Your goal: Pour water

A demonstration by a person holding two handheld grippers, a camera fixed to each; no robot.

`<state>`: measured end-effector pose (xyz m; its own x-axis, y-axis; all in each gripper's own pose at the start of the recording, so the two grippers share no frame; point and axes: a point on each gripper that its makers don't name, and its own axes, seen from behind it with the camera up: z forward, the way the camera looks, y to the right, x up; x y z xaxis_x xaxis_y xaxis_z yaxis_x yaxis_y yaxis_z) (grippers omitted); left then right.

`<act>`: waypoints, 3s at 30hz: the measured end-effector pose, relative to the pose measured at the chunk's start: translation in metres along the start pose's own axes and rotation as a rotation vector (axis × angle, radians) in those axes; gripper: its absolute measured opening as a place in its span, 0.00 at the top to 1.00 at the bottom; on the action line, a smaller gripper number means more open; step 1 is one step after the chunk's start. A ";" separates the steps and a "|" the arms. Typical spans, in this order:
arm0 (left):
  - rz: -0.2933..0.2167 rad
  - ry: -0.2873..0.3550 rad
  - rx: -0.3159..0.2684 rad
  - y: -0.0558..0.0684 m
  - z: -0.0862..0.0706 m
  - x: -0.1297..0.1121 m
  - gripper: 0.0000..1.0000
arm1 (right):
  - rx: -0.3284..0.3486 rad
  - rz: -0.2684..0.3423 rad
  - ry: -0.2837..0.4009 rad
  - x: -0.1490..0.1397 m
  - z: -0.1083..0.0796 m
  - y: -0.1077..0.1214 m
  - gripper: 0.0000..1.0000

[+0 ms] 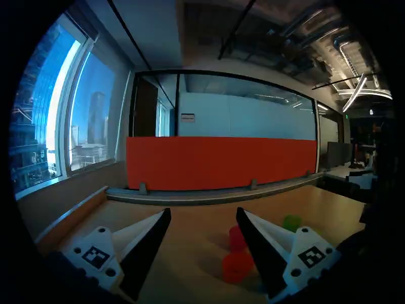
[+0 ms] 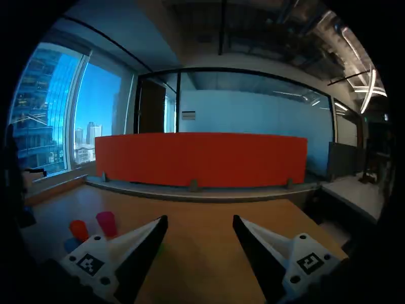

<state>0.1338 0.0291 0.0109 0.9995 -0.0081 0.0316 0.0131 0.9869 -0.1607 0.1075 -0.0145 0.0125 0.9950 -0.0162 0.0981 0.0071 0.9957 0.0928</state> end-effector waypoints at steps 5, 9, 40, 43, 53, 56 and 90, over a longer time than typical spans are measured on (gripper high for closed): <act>-0.019 0.005 -0.036 0.007 0.002 0.028 0.04 | 0.026 -0.004 0.006 0.025 -0.002 -0.007 0.01; -0.027 0.006 -0.060 0.012 0.003 0.047 0.04 | 0.043 -0.006 0.006 0.041 -0.003 -0.013 0.01; -0.013 -0.021 -0.336 0.067 -0.006 0.059 0.04 | 0.363 -0.003 0.023 0.064 -0.014 -0.066 0.01; -0.009 -0.031 -0.369 0.073 -0.009 0.055 0.04 | 0.403 -0.006 0.017 0.064 -0.017 -0.073 0.01; -0.005 -0.035 -0.455 0.087 -0.020 0.051 0.04 | 0.472 -0.037 -0.025 0.056 -0.023 -0.085 0.01; 0.003 -0.038 -0.477 0.090 -0.022 0.049 0.04 | 0.474 -0.061 -0.040 0.052 -0.022 -0.085 0.01; 0.142 -0.194 -0.702 0.126 -0.026 -0.034 0.04 | 0.570 -0.155 -0.198 0.012 -0.003 -0.089 0.01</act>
<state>0.1022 0.1490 -0.0364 0.9706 0.2047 0.1267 -0.0349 0.6404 -0.7673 0.1194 -0.1033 0.0028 0.9489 -0.2279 0.2182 0.0415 0.7756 0.6298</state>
